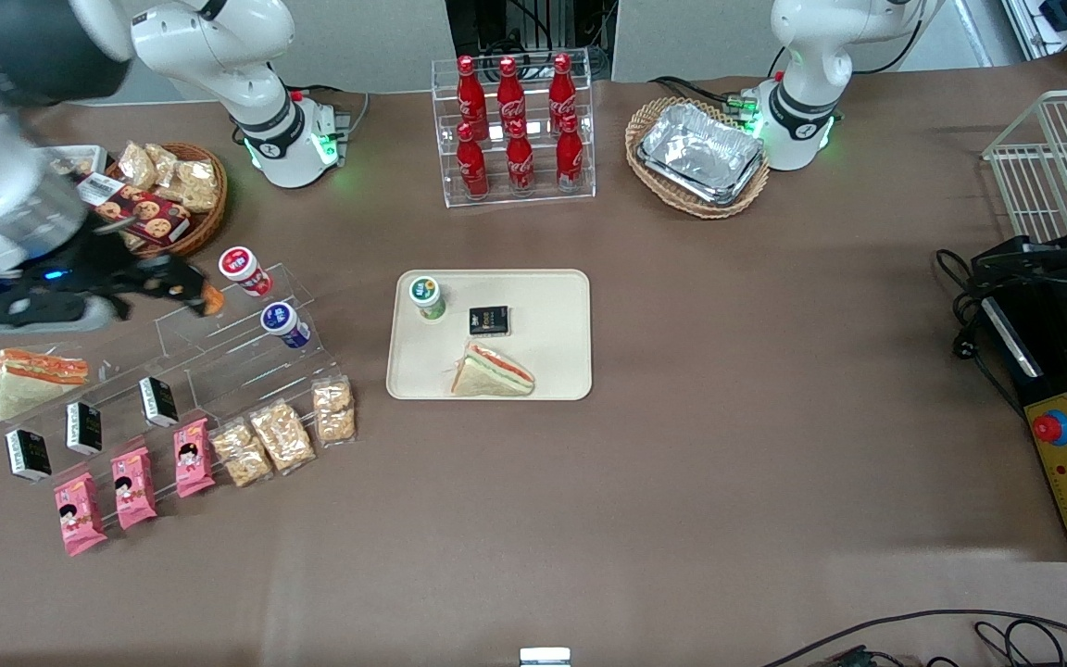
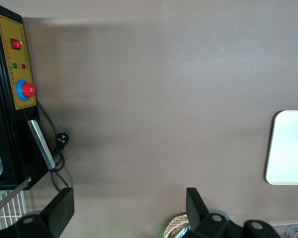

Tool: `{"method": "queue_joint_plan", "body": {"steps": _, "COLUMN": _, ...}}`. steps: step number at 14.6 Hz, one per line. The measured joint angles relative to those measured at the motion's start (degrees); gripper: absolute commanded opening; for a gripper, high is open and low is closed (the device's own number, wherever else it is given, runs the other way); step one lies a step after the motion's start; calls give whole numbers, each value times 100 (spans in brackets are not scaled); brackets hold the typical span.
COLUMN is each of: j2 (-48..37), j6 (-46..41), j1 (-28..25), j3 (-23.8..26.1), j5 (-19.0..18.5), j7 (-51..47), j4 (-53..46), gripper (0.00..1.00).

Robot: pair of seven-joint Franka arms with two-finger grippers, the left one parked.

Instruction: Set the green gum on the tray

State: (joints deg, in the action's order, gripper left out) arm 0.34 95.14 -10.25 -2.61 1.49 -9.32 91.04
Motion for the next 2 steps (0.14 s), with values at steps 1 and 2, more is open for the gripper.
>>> {"method": "queue_joint_plan", "body": {"steps": 1, "j2": 14, "j6": 0, "j1": 9, "j3": -225, "j5": -2, "j7": 276, "j4": 0, "gripper": 100}}
{"method": "queue_joint_plan", "body": {"steps": 2, "j2": 34, "j6": 0, "j1": 22, "j3": -415, "j5": -2, "j7": 596, "j4": -2, "gripper": 100}}
